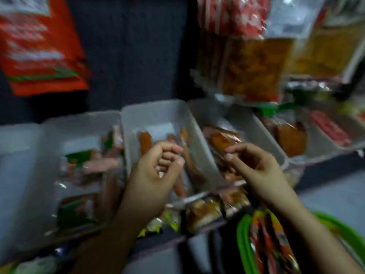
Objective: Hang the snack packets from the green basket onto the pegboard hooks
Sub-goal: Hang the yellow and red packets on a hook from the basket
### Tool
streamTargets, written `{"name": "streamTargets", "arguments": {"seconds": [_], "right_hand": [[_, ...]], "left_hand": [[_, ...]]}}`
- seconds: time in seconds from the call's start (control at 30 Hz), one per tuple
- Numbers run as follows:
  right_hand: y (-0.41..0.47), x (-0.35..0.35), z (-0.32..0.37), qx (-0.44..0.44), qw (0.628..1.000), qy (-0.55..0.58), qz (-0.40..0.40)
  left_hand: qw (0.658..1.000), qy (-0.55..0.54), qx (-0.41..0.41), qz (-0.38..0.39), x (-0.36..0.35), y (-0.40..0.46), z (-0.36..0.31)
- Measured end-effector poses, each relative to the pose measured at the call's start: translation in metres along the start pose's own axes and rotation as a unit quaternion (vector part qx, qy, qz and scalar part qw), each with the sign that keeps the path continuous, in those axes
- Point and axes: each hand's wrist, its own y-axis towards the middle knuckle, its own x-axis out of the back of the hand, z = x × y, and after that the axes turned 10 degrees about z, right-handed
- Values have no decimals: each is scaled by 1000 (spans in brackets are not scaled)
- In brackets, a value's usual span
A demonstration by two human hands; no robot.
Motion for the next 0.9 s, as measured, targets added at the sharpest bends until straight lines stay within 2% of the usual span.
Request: {"name": "streamTargets", "arguments": {"seconds": [0.13, 0.3, 0.4, 0.53, 0.63, 0.73, 0.8, 0.9], "right_hand": [[-76, 86, -69, -135, 989, -65, 0], [-161, 162, -162, -312, 939, -140, 27], [-201, 177, -221, -408, 885, -219, 57], [-237, 186, -286, -505, 815, -281, 37], [-251, 180, -307, -552, 816, -175, -1], [-257, 158, -308, -509, 826, -242, -5], [-256, 142, -303, -460, 850, -255, -27], [-246, 127, -297, -395, 902, -140, -108]], "left_hand": [[994, -22, 49, 98, -109, -18, 28], [961, -36, 175, 214, -228, -49, 83], [932, 2, 236, 276, -274, -63, 126], [908, 57, 288, 297, -316, -74, 166], [906, 55, 302, 293, -341, -75, 173], [898, 20, 349, 269, -362, -72, 175], [882, 13, 399, 252, -372, -72, 175], [876, -37, 437, 200, -377, -72, 175]]}}
